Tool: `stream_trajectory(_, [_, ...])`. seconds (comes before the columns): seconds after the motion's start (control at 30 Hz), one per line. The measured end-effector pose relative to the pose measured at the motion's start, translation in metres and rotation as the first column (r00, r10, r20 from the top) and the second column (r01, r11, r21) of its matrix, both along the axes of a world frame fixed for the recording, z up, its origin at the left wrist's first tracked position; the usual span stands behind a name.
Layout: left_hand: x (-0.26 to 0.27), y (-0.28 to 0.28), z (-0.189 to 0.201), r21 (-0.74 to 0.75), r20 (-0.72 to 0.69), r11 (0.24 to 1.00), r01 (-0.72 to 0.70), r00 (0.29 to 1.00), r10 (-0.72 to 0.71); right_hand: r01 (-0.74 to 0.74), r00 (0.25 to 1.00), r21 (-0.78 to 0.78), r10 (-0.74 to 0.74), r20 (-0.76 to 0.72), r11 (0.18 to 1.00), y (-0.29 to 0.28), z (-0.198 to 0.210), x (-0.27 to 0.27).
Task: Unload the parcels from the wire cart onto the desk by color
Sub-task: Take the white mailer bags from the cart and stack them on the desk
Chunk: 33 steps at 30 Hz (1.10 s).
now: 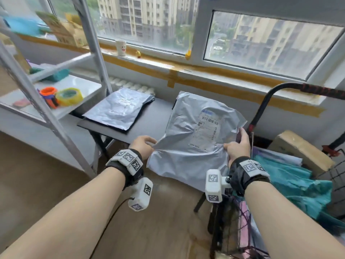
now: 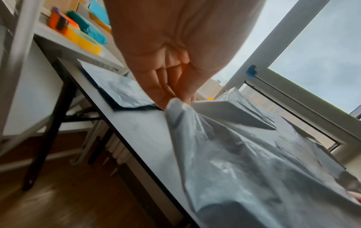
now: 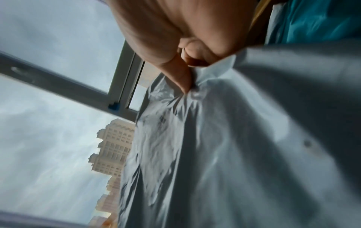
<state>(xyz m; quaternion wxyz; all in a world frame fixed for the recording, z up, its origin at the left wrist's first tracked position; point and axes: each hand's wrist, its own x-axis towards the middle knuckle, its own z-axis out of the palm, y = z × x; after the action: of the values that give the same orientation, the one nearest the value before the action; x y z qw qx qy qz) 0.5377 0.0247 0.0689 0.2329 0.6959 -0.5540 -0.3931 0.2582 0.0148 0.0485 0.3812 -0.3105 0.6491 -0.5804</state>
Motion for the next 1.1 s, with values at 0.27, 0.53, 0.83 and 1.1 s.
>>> stream_trajectory(0.27, [0.114, -0.026, 0.001, -0.042, -0.077, 0.997, -0.07, 0.995, 0.066, -0.078, 0.99, -0.033, 0.081, 0.118, 0.996, -0.028, 0.023, 0.142])
stream_trajectory(0.53, [0.188, -0.081, 0.006, -0.156, -0.024, 0.968, -0.197, 0.98, 0.196, -0.276, 0.961, -0.018, 0.275, -0.039, 0.961, -0.088, 0.036, 0.228])
stream_trajectory(0.83, [0.255, -0.22, -0.022, -0.207, -0.024, 0.919, -0.335, 0.941, 0.338, -0.453, 0.891, 0.052, 0.453, 0.017, 0.89, -0.241, 0.006, 0.288])
stream_trajectory(1.1, [0.293, -0.352, -0.04, -0.171, 0.067, 0.938, -0.3, 0.947, 0.315, -0.471, 0.88, 0.166, 0.449, 0.154, 0.866, -0.366, -0.007, 0.315])
